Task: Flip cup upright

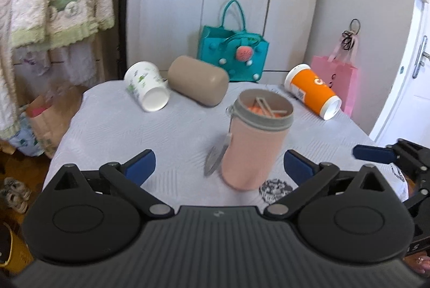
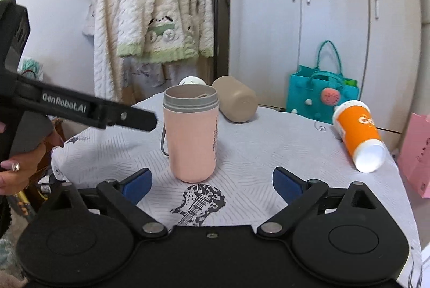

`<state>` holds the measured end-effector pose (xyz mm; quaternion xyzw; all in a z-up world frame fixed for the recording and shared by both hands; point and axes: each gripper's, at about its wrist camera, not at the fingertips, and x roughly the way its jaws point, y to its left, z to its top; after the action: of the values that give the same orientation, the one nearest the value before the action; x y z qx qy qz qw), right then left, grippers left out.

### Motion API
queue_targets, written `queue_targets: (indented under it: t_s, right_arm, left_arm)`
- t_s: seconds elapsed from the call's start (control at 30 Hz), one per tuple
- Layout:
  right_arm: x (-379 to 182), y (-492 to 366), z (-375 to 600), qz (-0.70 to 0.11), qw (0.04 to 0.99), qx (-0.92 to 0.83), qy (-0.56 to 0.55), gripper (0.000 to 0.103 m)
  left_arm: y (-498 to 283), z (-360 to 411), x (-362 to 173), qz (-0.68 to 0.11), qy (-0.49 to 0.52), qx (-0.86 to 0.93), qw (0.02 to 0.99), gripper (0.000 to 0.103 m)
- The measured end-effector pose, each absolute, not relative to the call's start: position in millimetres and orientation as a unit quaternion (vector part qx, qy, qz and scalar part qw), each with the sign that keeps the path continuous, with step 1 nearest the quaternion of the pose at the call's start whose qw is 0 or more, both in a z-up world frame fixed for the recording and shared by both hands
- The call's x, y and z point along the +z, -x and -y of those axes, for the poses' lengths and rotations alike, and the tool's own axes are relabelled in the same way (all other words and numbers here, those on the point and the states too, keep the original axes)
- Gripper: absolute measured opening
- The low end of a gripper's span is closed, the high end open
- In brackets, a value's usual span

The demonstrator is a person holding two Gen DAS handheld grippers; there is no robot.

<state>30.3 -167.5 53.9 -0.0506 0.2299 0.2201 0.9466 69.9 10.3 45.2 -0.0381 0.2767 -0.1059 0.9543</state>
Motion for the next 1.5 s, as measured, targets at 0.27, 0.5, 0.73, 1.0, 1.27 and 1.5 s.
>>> queue_targets:
  t_s: [0.27, 0.5, 0.73, 1.0, 1.27, 1.5]
  right_arm:
    - [65, -5, 173, -0.201, 0.969, 0.142, 0.032, 0.102]
    - [71, 11, 177, -0.199, 0.977, 0.078, 0.004, 0.103]
    - [70, 17, 176, -0.206, 0.978, 0.04, 0.004, 0.103]
    - [71, 25, 162, -0.2, 0.979, 0.022, 0.019, 0.103]
    - [72, 24, 155, -0.203, 0.979, 0.007, 0.02, 0.103]
    - [67, 23, 152, -0.216, 0.976, -0.002, 0.023, 0.103]
  left_arm:
    - [-41, -15, 56, -0.268, 0.016, -0.069, 0.961, 0.103]
    - [-21, -18, 65, -0.262, 0.032, -0.046, 0.963, 0.103]
    - [-10, -17, 64, -0.257, 0.029, -0.034, 0.965, 0.103]
    - [-2, -11, 58, -0.255, 0.011, -0.024, 0.967, 0.103]
    - [2, -13, 54, -0.256, 0.022, -0.028, 0.966, 0.103]
    - [1, -19, 51, -0.258, 0.028, -0.023, 0.965, 0.103]
